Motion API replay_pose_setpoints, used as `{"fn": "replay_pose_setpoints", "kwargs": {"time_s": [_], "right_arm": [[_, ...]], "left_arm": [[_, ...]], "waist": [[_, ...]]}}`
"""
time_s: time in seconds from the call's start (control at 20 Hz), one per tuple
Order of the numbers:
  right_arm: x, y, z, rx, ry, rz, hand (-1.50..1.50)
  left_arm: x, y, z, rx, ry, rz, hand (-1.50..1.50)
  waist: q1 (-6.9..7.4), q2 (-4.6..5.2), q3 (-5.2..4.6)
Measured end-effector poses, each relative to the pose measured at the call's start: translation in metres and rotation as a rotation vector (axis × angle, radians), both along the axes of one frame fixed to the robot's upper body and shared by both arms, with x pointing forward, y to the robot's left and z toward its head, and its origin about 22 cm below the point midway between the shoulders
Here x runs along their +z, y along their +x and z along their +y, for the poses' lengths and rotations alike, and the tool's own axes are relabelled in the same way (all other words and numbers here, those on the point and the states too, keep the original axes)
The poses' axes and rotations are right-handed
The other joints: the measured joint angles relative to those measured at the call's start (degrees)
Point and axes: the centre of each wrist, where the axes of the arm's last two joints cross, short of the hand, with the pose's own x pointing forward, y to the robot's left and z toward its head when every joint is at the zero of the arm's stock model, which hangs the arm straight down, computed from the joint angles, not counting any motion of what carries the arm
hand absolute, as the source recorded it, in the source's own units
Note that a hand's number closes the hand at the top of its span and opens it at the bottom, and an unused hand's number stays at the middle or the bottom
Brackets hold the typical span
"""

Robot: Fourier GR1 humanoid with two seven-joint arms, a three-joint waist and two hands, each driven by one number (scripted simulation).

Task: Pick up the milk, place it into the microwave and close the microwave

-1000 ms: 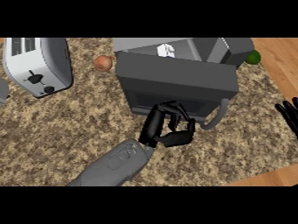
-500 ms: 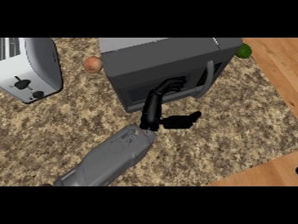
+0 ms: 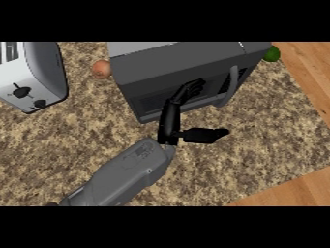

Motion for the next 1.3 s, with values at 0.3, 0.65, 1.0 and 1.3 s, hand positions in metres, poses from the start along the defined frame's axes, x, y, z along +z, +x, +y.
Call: {"fn": "replay_pose_setpoints", "kwargs": {"time_s": [0.3, 0.65, 1.0, 1.3], "right_arm": [[0.009, 0.006, 0.000, -0.023, -0.021, -0.032, 1.50], [0.018, 0.012, 0.000, -0.029, -0.036, -0.058, 1.50], [-0.013, 0.023, 0.008, 0.055, 0.148, 0.041, -1.50], [-0.032, 0.032, 0.010, 0.122, 0.269, 0.135, -1.50]], "left_arm": [[0.002, 0.001, -0.002, 0.004, -0.020, -0.005, -1.50], [0.003, 0.001, -0.003, 0.009, -0.038, -0.015, -1.50], [0.005, 0.001, -0.006, -0.011, -0.047, -0.036, -1.50], [0.005, 0.002, -0.007, -0.012, -0.057, -0.043, -1.50]], "waist": [[0.35, 0.48, 0.13], [0.38, 0.74, 0.21], [1.14, 1.39, 0.50], [1.18, 1.55, 0.47]]}}
